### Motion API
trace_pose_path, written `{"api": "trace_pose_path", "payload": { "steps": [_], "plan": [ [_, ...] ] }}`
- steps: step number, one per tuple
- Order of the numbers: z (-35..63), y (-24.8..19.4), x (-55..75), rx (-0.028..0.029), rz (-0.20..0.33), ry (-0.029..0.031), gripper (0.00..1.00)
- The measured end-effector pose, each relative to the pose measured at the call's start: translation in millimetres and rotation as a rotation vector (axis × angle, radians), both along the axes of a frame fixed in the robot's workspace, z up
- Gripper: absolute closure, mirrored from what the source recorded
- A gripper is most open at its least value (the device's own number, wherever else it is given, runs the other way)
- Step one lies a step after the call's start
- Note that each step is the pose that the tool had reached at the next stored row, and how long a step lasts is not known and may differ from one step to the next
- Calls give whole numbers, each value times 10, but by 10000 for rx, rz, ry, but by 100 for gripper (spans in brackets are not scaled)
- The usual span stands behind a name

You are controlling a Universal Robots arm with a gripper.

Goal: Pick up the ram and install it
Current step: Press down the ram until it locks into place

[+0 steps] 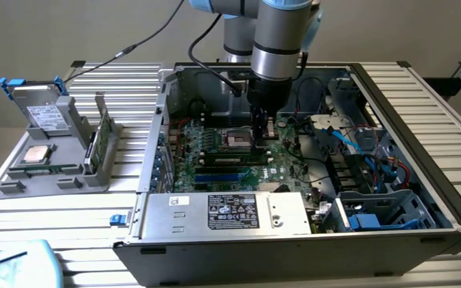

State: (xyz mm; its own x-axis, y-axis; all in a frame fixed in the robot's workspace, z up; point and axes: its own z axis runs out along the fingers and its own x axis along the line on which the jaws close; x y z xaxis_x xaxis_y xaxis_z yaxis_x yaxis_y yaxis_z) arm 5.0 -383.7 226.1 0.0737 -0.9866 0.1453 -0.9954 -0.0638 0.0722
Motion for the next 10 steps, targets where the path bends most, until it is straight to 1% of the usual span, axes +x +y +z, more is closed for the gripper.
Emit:
{"api": "trace_pose_path", "payload": {
  "steps": [6,10],
  "plan": [
    [-1,0,-22,2,2,-6,90],
    [-1,0,-55,2,1,-21,90]
  ]
}}
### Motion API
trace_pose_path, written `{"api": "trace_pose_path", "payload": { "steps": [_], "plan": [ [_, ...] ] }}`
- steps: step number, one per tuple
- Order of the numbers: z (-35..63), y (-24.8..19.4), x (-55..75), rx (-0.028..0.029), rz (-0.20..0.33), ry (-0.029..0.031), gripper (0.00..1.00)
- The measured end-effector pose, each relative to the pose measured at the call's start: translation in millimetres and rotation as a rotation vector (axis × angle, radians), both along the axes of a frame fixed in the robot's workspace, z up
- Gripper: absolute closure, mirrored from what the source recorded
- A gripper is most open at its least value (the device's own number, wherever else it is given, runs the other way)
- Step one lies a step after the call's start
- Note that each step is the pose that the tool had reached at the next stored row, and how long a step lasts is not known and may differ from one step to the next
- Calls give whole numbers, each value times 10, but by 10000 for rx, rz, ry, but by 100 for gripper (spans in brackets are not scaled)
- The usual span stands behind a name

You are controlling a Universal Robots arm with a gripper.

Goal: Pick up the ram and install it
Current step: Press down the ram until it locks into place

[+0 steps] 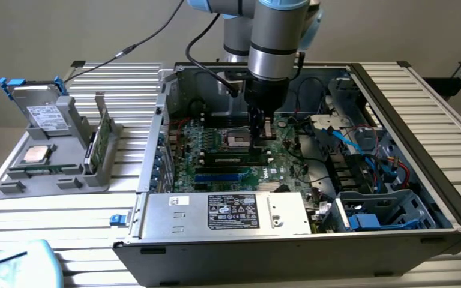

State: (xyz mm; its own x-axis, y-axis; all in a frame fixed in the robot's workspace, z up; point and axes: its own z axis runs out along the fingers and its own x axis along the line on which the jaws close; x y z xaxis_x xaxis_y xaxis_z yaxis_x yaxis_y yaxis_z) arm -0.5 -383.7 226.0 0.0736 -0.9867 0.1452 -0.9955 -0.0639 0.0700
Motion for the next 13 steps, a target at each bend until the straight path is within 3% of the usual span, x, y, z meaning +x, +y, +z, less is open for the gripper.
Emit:
{"api": "trace_pose_path", "payload": {
  "steps": [13],
  "plan": [
    [-23,0,-7,-1,0,-6,90]
  ]
}}
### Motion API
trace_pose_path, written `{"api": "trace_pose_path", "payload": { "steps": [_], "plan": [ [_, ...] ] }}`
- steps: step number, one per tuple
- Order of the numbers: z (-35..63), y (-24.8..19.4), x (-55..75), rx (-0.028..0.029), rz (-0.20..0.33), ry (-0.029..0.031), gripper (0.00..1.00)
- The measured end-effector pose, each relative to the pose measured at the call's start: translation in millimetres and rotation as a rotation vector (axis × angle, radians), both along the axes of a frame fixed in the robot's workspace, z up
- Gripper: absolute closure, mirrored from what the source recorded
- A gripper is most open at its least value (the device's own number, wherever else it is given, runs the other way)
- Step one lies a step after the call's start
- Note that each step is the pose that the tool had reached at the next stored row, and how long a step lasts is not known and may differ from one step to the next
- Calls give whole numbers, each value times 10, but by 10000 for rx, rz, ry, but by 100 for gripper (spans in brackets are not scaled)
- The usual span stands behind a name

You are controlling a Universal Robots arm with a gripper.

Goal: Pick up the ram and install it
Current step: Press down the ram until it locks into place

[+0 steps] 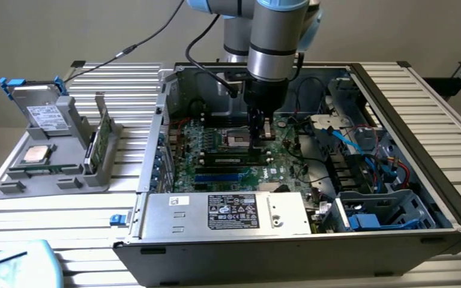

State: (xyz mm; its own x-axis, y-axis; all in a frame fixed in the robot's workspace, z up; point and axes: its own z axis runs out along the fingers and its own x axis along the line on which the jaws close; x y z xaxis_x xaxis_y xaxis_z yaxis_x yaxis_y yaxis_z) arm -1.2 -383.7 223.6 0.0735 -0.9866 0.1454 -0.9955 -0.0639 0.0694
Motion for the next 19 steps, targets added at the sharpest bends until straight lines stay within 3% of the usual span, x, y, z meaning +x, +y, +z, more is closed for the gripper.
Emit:
{"api": "trace_pose_path", "payload": {
  "steps": [8,10,13,19],
  "plan": [
    [-7,1,0,1,0,0,90],
    [42,4,-2,27,3,-11,90],
    [163,1,-12,3,11,-2,90],
    [175,0,-137,2,20,-38,90]
  ]
}}
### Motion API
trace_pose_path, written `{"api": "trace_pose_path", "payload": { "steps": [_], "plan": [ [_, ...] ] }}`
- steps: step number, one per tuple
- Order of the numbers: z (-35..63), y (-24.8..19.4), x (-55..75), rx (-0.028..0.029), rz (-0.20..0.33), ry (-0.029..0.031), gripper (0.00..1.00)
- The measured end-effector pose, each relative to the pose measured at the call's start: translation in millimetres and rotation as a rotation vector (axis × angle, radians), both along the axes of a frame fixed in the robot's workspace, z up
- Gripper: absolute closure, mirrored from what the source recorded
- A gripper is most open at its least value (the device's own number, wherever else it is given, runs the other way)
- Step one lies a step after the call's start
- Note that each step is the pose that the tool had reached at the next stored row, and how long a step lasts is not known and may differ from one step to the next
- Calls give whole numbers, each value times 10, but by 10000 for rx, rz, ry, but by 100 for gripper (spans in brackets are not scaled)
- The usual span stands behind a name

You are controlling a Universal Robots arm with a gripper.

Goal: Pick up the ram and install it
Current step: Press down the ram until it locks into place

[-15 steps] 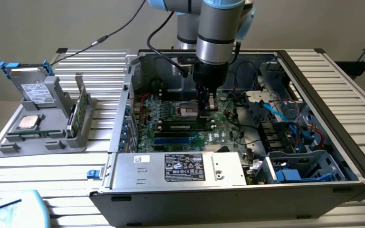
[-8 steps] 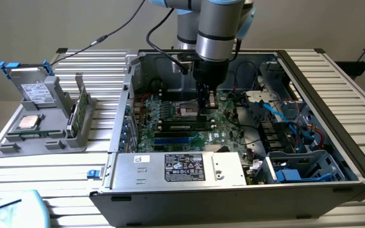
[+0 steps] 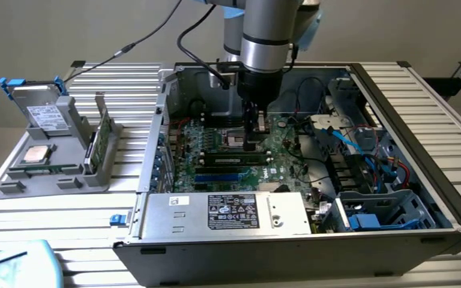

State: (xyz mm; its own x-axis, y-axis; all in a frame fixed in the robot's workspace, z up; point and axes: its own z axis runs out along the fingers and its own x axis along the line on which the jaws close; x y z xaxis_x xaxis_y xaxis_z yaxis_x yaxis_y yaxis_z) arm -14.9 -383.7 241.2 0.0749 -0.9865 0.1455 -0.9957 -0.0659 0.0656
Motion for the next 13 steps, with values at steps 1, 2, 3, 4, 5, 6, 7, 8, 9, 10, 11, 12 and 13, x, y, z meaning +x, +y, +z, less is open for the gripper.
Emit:
{"api": "trace_pose_path", "payload": {
  "steps": [1,2,3,4,5,6,7,8,9,10,11,12,13],
  "plan": [
    [1,0,-34,-2,0,-13,90],
    [1,0,-71,-3,0,-27,90],
    [1,0,-105,-2,0,-42,90],
    [0,0,-141,0,0,-59,90],
    [0,0,-177,0,-1,-78,90],
    [0,0,-211,0,0,-93,90],
    [-1,0,-243,0,0,-106,90],
    [-1,0,-273,0,1,-119,90],
    [-1,0,-300,-1,0,-129,90],
    [-2,0,-324,0,0,-138,90],
    [-2,0,-347,0,-1,-146,90],
    [-3,1,-358,0,0,-152,90],
    [-4,1,-361,0,0,-152,90]
  ]
}}
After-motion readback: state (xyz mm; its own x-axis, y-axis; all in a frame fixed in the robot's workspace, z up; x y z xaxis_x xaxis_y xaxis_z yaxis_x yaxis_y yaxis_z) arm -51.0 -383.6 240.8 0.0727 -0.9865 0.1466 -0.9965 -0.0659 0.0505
